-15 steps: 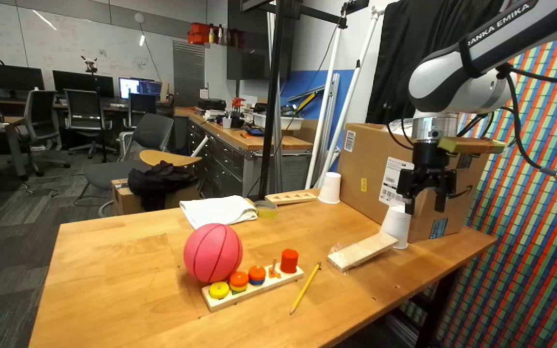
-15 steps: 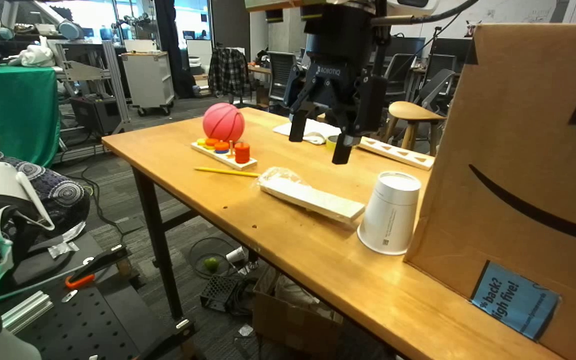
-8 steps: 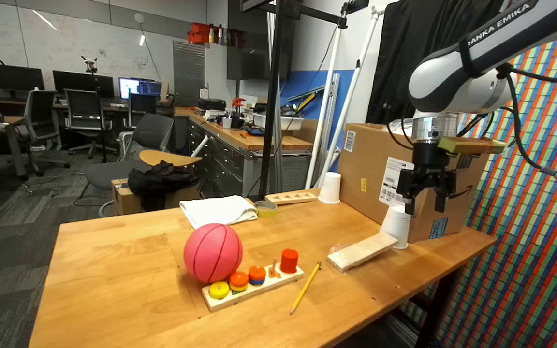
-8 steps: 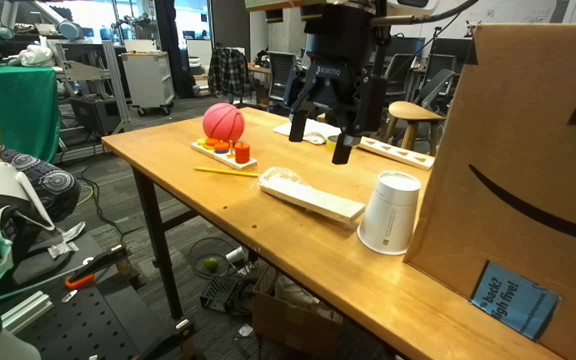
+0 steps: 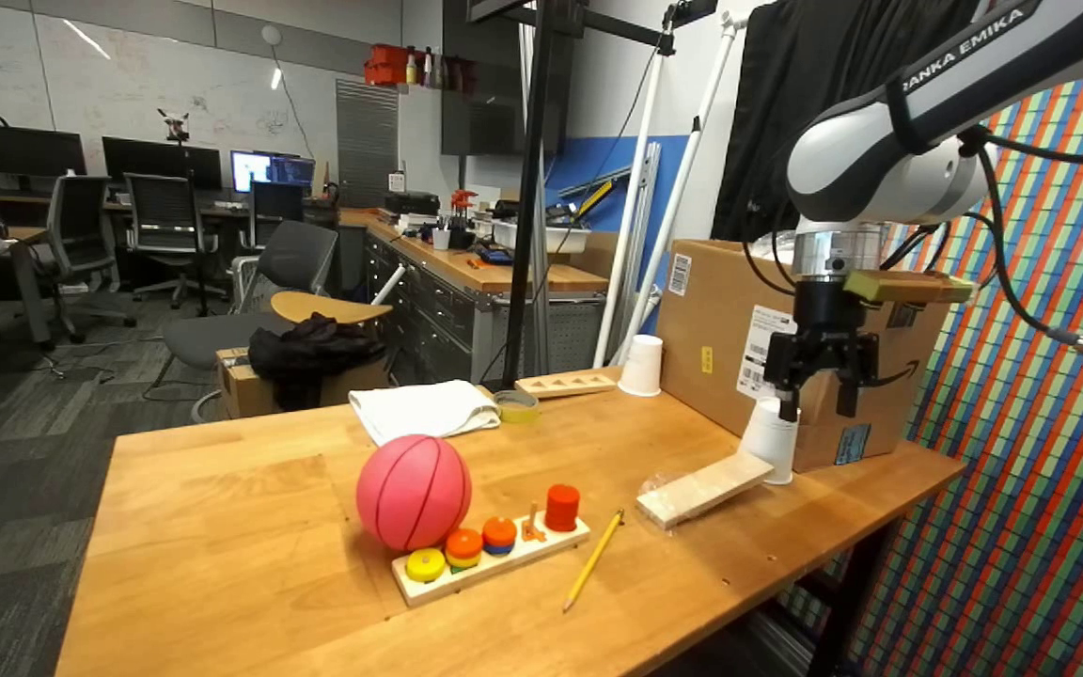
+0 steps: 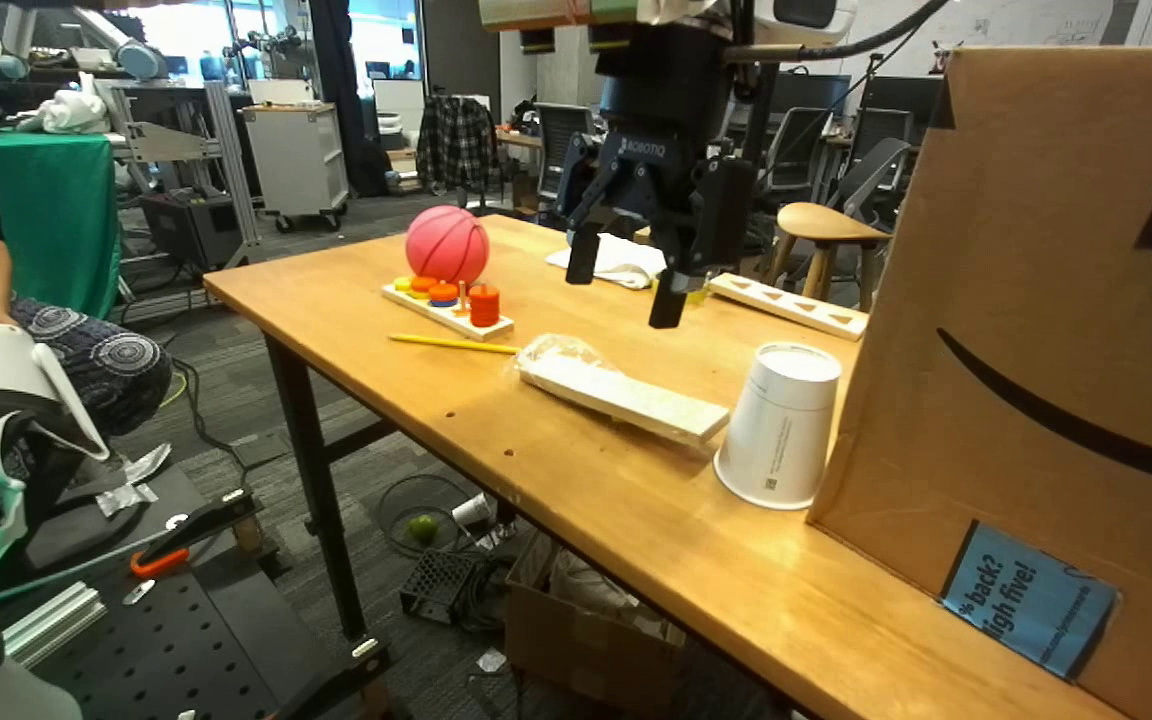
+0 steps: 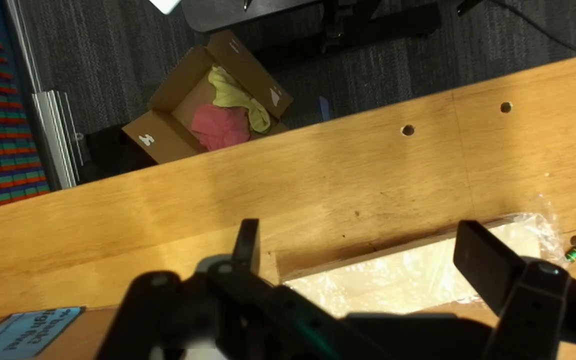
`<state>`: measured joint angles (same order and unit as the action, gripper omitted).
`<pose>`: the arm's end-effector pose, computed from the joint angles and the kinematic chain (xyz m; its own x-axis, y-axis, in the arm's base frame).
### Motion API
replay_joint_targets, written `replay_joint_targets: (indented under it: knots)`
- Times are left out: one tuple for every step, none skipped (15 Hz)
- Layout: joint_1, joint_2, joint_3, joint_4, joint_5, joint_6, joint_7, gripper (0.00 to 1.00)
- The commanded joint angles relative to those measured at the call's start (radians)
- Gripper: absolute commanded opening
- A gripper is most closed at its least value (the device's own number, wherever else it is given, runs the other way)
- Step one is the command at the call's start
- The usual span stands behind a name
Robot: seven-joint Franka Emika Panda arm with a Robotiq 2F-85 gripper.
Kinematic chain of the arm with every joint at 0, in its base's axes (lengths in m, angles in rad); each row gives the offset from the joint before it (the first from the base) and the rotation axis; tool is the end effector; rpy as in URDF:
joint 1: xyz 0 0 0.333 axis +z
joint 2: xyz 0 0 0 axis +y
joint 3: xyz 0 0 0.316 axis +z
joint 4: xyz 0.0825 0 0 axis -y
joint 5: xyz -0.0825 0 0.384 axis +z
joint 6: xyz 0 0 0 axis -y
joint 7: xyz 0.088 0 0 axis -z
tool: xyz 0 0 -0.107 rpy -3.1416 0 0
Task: Push the ball towards the box
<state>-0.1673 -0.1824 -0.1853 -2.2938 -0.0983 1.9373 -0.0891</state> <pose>0.4328 -0.1677 0.4098 0.9605 -0.2121 -0.1802 -0.2093 -0.9772 0.0348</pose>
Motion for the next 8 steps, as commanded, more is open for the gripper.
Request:
replay_joint_targets:
  knots:
    - [0.051,-0.052,0.052,-0.047,0.038,0.077,0.000,1.00]
    - [0.069,-0.059,0.069,-0.053,0.051,0.094,0.001,1.00]
    - [0.086,-0.064,0.085,-0.058,0.071,0.109,0.001,1.00]
    - [0.109,-0.068,0.107,-0.065,0.096,0.128,0.002,1.00]
    - [0.129,-0.075,0.125,-0.071,0.120,0.143,0.005,1.00]
    - [0.149,-0.080,0.146,-0.074,0.138,0.156,0.015,1.00]
    - [0.170,-0.082,0.168,-0.075,0.152,0.169,0.024,1.00]
    - [0.191,-0.083,0.192,-0.072,0.160,0.178,0.038,1.00]
